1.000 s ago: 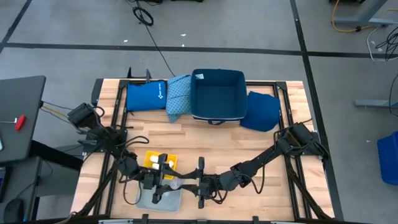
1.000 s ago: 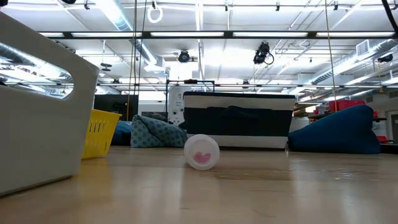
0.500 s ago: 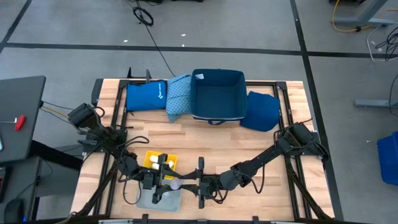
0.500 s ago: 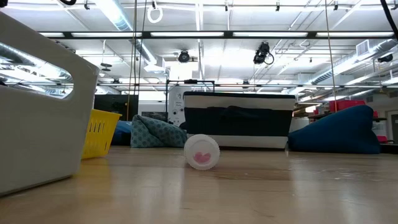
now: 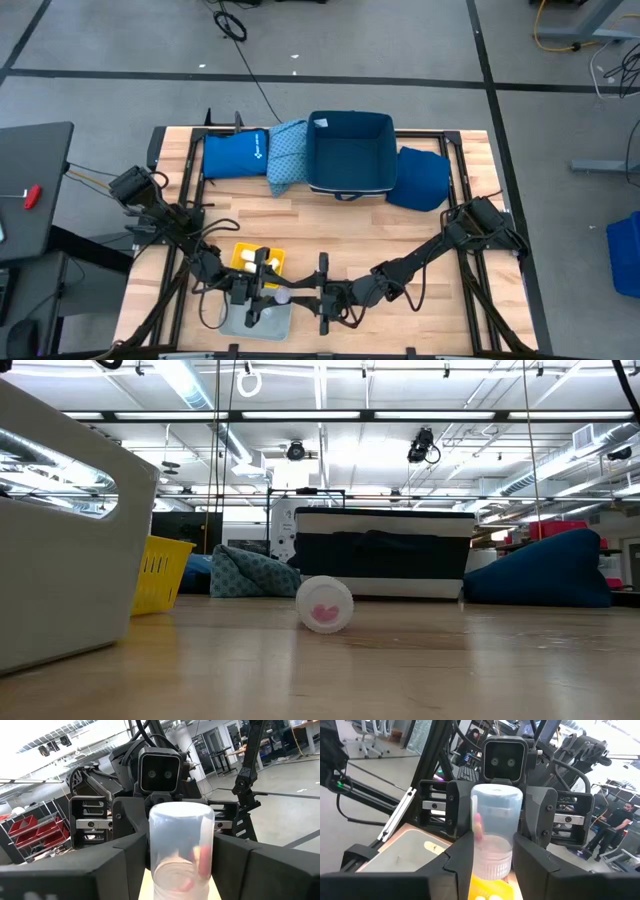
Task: Pick & place medical supplies in basket/bin
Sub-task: Put the bottom white pill bottle into the gray bin
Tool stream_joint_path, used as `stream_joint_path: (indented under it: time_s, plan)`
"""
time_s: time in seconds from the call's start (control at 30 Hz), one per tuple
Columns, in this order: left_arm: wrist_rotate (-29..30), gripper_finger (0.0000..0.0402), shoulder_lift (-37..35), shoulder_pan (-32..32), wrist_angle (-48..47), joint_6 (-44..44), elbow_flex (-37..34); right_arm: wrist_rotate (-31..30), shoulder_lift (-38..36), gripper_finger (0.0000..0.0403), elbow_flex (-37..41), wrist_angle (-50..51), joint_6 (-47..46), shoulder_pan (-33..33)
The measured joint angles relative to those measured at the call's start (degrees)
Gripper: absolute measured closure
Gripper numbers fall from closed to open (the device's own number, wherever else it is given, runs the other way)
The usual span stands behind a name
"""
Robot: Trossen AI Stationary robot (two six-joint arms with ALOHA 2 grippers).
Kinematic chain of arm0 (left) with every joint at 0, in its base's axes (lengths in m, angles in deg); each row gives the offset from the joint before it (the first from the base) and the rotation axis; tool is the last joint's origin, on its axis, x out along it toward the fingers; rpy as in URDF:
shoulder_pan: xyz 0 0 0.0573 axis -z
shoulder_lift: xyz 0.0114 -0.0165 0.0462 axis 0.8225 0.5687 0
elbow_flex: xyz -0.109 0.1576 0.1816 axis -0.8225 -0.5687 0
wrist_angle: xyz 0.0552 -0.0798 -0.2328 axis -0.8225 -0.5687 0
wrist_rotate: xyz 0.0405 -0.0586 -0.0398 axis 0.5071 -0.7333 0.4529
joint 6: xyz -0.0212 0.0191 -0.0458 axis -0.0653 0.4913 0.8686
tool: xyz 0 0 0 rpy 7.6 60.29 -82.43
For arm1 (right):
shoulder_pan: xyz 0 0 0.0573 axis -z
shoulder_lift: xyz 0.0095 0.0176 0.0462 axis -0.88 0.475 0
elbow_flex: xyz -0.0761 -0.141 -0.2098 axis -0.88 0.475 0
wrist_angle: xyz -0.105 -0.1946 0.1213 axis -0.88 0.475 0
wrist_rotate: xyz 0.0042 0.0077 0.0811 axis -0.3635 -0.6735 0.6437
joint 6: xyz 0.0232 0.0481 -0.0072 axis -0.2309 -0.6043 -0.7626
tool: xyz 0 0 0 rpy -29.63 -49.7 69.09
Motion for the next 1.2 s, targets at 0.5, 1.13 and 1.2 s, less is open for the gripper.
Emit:
stream_joint_path:
  time_s: [0.5,1.13,1.2]
  plan:
    - [1.7,0.0234,0.0,0.0,-3.4,-0.4,0.0,-4.6,0.0,0.026,0.0,5.5,1.2,-0.6]
    - [2.7,0.025,-0.4,2.1,-3.6,-1.2,0.2,-15.3,0.2,0.0245,0.2,12.3,3.3,-2.7]
    - [4.4,0.025,-0.6,2.8,-3.2,-1.4,0.2,-15.6,0.3,0.0231,0.2,14.9,1.8,-2.9]
